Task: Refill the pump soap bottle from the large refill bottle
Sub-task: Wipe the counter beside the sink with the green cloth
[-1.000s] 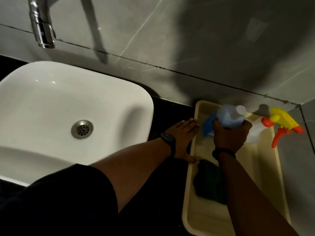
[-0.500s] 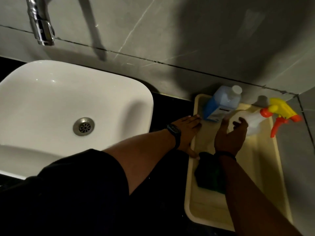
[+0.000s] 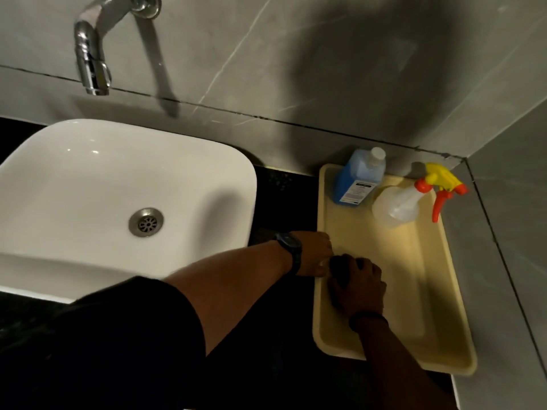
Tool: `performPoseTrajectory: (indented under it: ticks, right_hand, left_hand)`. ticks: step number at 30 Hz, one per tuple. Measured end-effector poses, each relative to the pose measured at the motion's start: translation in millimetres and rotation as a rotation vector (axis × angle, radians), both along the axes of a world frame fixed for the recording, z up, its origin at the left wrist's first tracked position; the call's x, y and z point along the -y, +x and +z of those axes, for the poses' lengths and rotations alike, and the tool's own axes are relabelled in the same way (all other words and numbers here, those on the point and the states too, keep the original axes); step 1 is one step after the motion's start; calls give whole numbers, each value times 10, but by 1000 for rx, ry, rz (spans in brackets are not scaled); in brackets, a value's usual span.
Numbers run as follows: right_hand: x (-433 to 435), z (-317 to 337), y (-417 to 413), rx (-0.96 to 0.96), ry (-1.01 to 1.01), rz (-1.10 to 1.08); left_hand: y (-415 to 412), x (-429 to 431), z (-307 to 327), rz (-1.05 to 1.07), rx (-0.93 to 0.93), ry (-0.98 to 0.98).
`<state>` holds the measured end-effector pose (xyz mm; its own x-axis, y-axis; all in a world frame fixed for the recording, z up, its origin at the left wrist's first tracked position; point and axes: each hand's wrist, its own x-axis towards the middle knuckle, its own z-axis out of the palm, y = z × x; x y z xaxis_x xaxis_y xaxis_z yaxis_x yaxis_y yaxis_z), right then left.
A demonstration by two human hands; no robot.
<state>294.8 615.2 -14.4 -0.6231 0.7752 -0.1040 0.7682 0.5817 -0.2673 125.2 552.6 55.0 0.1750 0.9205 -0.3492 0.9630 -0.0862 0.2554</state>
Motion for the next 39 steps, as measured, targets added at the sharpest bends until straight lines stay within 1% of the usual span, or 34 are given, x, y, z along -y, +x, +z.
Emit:
performPoseTrajectory:
  ticks: [2, 4, 8, 11, 13, 16, 18, 20, 22, 24, 26, 29, 31, 32, 34, 36, 39]
  right_hand:
    - [52, 56, -4, -28, -27, -48]
    - [119, 149, 7, -85, -9, -97]
    - [368, 405, 0, -279, 17, -223]
    - [723, 608, -70, -404, 81, -207]
    - [1033, 719, -138, -452, 131, -183]
    - [1604, 798, -236, -506, 171, -174]
    - [2026, 784, -318, -520, 136, -166]
    - [2401, 695, -402, -471, 103, -117]
    - [2669, 578, -452, -412, 69, -91]
    - [2911, 432, -504, -362, 28, -68]
    - [3040, 285, -556, -297, 2, -40]
    - [3135, 80, -701, -98, -34, -50]
    - [3183, -35, -780, 14, 17, -81]
    - [3216, -81, -815, 33, 52, -85]
    - [3295, -160, -878, -3, 138, -67]
    - [3401, -219, -951, -60, 211, -27]
    - [3610, -258, -1171, -112, 236, 39]
  left_hand:
    - [76, 163, 19, 52, 72, 4]
    - [105, 370, 69, 115, 150, 58]
    - [72, 901, 184, 223, 261, 148]
    - [25, 1407, 298, 265, 297, 187]
    - [-11, 1806, 388, 294, 333, 229]
    - [-41, 2472, 452, 367, 380, 380]
    - [-86, 2970, 440, 397, 398, 477]
    - [-178, 3455, 327, 436, 369, 542]
    - [-337, 3869, 155, 515, 328, 515]
    - [-564, 4283, -77, 653, 283, 426]
    - [-802, 4630, -316, 786, 185, 356]
    - [-1130, 5027, -614, 943, 43, 224]
    - [-1290, 5183, -765, 1002, -24, 119]
    - [-1338, 5236, -838, 1019, -49, 73]
    - [-1374, 5294, -957, 1026, -88, 23]
    - [-1344, 5308, -1041, 1023, -125, 40]
    - [-1315, 5318, -1075, 1022, -161, 95]
